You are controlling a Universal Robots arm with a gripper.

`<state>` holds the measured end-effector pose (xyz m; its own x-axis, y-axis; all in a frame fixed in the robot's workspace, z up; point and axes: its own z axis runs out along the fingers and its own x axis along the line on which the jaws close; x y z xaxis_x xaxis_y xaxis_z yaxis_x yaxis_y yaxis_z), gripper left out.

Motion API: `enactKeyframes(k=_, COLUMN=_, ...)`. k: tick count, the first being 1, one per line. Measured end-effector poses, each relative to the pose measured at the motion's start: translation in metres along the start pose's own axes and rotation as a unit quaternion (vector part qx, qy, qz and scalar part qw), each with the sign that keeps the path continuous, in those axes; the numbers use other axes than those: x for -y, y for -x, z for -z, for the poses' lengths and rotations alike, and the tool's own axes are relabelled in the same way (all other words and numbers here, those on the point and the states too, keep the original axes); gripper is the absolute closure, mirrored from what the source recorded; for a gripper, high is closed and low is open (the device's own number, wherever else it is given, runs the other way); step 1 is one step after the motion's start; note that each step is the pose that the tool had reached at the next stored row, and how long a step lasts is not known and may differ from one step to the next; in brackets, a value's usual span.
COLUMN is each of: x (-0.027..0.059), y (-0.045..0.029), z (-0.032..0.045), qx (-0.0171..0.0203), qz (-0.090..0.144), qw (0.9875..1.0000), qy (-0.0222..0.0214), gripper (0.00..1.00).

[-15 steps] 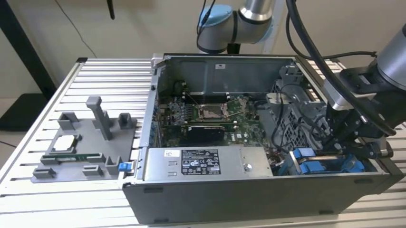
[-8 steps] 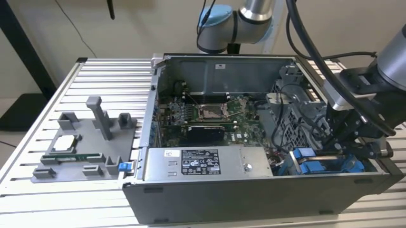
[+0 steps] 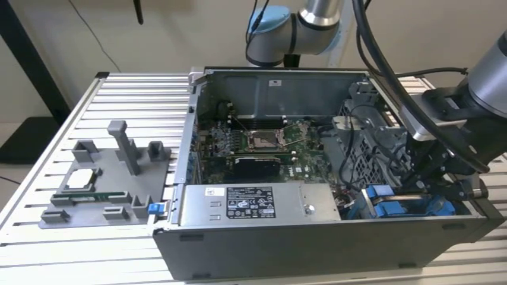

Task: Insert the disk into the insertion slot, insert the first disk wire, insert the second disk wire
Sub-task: 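Insert the second disk wire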

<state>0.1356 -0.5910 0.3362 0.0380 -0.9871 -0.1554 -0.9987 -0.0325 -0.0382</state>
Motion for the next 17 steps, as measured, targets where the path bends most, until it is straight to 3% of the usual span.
enactKeyframes(k=3, x=0.0000, y=-0.0002, z=-0.0014, qx=0.0004, qz=0.000, qw=1.0000, qy=-0.0002, gripper=1.00)
enactKeyframes(k=4, x=0.0000, y=-0.0003, z=-0.0022, qx=0.0010, qz=0.000, qw=1.0000, qy=-0.0003, gripper=0.00)
enactKeyframes(k=8, x=0.0000, y=-0.0003, z=-0.0018, qx=0.0004, qz=0.000, qw=1.0000, qy=-0.0001, gripper=0.00)
enactKeyframes(k=10, x=-0.0001, y=-0.0001, z=-0.0004, qx=0.0004, qz=-0.001, qw=1.0000, qy=0.0021, gripper=0.00)
enactKeyframes(k=12, x=0.0001, y=0.0007, z=0.0047, qx=0.0006, qz=-0.002, qw=1.0000, qy=0.0038, gripper=0.00)
enactKeyframes(k=17, x=0.0010, y=0.0040, z=0.0258, qx=0.0004, qz=-0.003, qw=1.0000, qy=0.0047, gripper=0.00)
